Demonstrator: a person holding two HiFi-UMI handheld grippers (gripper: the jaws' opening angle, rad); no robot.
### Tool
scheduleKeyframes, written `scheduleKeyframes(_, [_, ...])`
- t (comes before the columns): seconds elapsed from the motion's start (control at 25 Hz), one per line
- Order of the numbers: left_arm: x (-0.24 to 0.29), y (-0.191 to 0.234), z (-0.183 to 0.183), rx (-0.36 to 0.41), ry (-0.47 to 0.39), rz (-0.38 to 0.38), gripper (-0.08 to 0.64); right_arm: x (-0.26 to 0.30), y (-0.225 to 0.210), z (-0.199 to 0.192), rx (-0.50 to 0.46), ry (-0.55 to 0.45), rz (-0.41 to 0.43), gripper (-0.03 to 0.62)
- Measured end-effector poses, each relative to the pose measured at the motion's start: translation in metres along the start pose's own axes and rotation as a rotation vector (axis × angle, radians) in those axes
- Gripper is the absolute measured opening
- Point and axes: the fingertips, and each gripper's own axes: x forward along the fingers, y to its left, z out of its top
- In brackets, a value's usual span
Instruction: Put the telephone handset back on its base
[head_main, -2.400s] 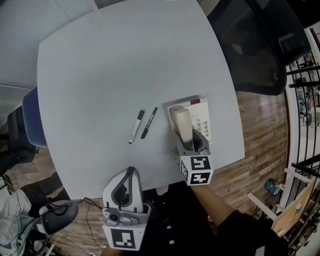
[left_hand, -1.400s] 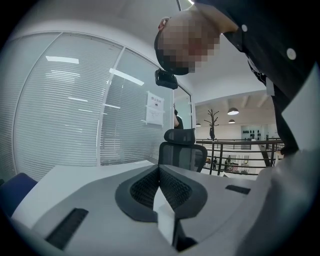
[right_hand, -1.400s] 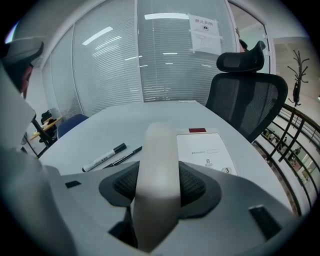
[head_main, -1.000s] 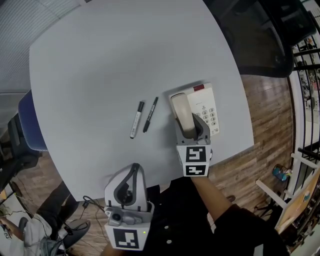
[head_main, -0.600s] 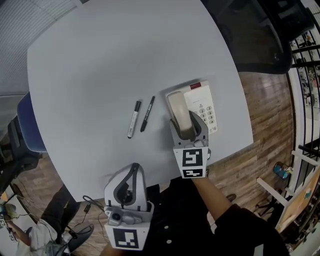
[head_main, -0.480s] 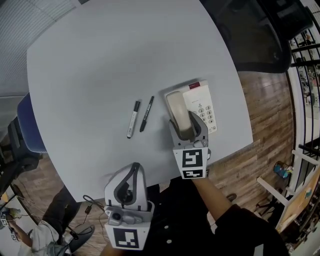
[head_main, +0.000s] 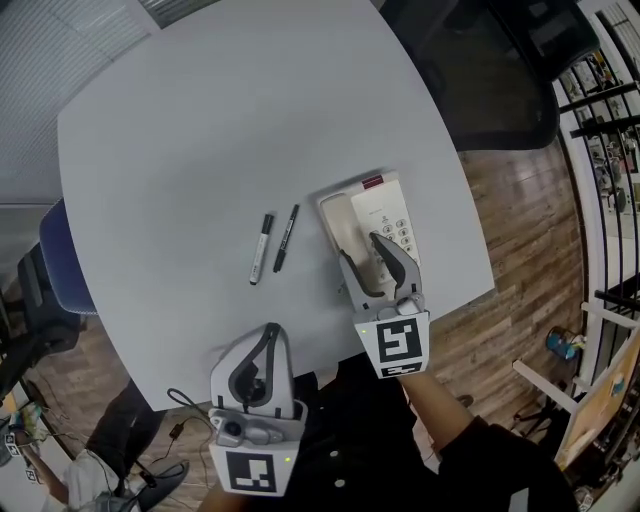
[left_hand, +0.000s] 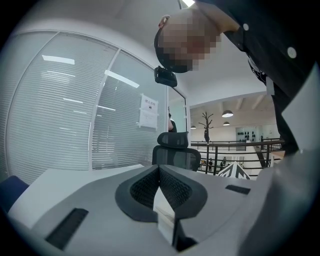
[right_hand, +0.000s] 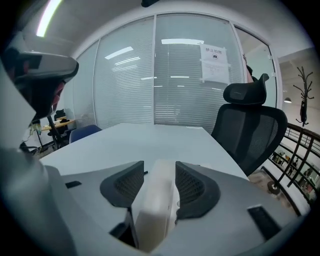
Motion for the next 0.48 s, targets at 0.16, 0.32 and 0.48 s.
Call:
scheduleKeyframes(0.16, [0.003, -0.005, 0.014, 0.012, -0.033, -0.005, 0.014, -0.015, -0.003, 0.031, -0.011, -0.102, 0.032, 0.143])
scheduleKeyframes(0.32, [0.005, -0.011, 0.030, 0.017, -0.064, -0.007, 0.014, -0.036, -0.006, 0.066, 0.005, -0.201, 0.063, 0.062])
scheduleKeyframes(0.48, [0.004, -0.014, 0.045, 0.034, -0.087, -0.008, 0.014, -0.057, -0.007, 0.102, 0.015, -0.274, 0.095, 0.039])
